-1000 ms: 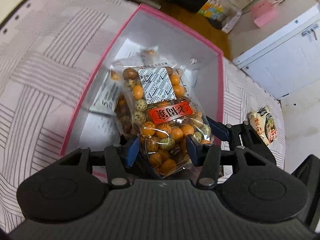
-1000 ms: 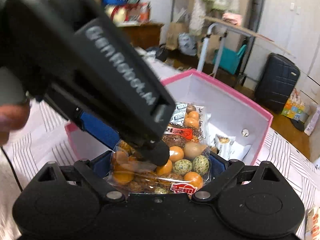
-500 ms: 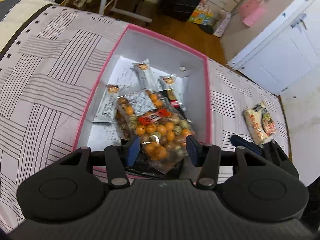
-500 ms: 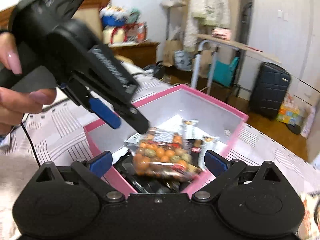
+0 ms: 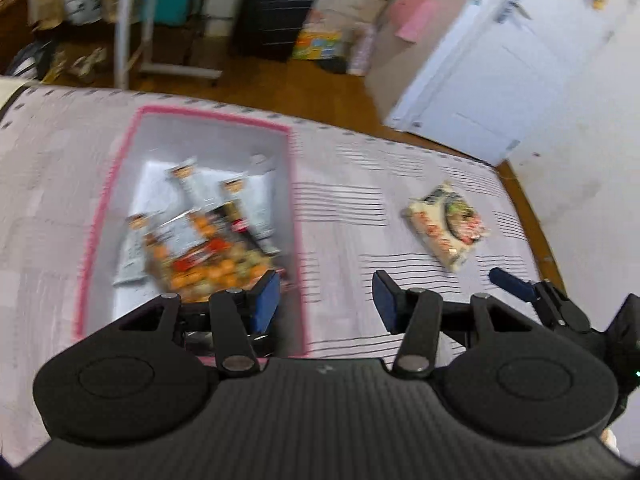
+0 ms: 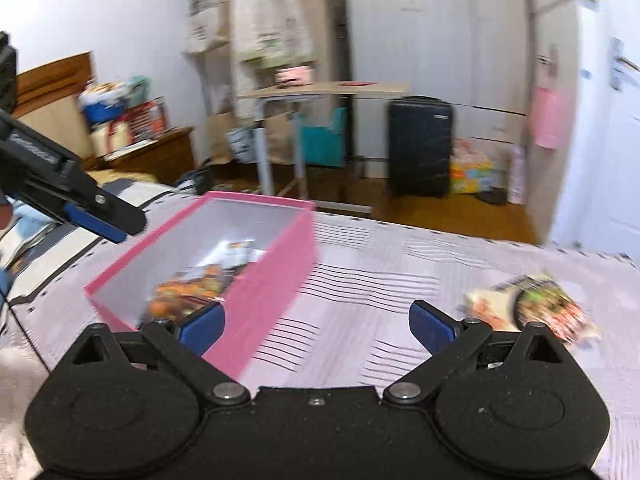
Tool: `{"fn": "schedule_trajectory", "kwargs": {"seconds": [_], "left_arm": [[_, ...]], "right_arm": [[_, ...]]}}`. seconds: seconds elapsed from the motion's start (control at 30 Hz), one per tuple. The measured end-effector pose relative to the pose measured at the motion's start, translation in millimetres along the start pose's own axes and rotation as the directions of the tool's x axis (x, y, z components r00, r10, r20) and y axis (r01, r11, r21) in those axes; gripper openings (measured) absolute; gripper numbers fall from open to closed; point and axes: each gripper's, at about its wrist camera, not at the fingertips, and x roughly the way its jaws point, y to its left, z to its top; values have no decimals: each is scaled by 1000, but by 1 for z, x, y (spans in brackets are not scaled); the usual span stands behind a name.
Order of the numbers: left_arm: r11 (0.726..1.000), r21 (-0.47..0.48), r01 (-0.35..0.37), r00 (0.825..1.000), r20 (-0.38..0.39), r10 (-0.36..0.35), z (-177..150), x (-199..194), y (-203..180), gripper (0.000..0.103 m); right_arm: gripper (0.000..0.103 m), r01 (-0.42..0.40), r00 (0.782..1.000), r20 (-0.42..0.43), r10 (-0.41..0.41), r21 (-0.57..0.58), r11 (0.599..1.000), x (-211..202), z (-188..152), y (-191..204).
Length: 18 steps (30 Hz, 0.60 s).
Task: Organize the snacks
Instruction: 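Reach the right tool to the noodle packet and grasp it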
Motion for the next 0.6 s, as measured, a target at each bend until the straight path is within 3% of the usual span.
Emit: {"fn": "schedule_trajectory", "kwargs": {"seconds": [0.37,0.5,0.6], "left_arm": [[984,123,129,991,-51,-123,13,92,-89,53],[972,196,127,991,-74,-115,20,143,-124,53],[973,190,134,986,-122,-112,24,190,-140,51]], "right_arm": [[100,218,976,6,-218,47,975,-27,-32,-63],[99,274,962,-24,-273,76,959,-14,-43,-102],[94,300,953,-64,-295,103,948,15,-58,-132]]}}
